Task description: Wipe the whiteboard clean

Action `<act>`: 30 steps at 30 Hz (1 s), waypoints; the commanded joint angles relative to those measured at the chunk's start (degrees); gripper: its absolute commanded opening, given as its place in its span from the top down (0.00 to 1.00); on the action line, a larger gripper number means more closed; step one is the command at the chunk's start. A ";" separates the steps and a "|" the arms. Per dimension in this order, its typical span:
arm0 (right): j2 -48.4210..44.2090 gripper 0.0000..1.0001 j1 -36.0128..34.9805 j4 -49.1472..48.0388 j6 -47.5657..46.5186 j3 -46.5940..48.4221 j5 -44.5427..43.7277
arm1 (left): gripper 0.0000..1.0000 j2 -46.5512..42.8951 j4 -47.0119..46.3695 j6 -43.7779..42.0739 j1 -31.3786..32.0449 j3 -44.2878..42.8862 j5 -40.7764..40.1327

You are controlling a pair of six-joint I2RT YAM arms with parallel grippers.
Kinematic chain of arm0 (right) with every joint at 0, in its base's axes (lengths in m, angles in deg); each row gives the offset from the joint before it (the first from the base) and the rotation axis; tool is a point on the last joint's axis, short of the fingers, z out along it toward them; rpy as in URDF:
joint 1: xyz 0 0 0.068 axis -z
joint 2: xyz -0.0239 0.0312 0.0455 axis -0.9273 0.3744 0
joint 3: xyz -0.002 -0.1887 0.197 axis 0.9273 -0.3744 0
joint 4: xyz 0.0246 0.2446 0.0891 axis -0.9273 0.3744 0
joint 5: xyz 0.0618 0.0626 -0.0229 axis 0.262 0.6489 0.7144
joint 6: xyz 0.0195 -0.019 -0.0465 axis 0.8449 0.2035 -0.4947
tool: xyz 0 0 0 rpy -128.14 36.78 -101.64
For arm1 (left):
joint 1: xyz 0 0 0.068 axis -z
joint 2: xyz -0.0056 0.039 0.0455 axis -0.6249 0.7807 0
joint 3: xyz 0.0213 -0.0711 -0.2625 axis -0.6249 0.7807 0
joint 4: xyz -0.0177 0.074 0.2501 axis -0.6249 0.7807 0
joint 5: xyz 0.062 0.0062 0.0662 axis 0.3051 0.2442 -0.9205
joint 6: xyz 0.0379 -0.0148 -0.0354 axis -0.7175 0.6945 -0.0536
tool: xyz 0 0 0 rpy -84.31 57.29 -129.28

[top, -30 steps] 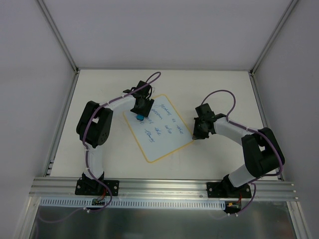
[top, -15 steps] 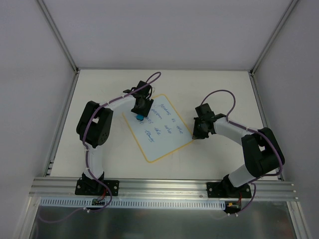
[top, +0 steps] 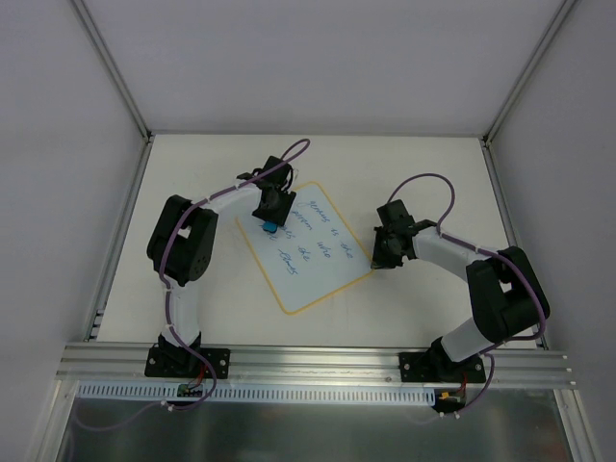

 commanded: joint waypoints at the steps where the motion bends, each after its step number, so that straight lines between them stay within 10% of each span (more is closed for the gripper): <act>1: 1.42 0.87 -0.43 0.02 -0.24 -1.43 -1.30 | 0.53 -3.99 0.92 0.22 -0.94 -1.58 0.33; 30: 1.95 0.87 -0.70 -0.42 0.11 -2.49 -1.30 | 0.69 -3.12 1.45 0.57 -1.03 -1.58 1.30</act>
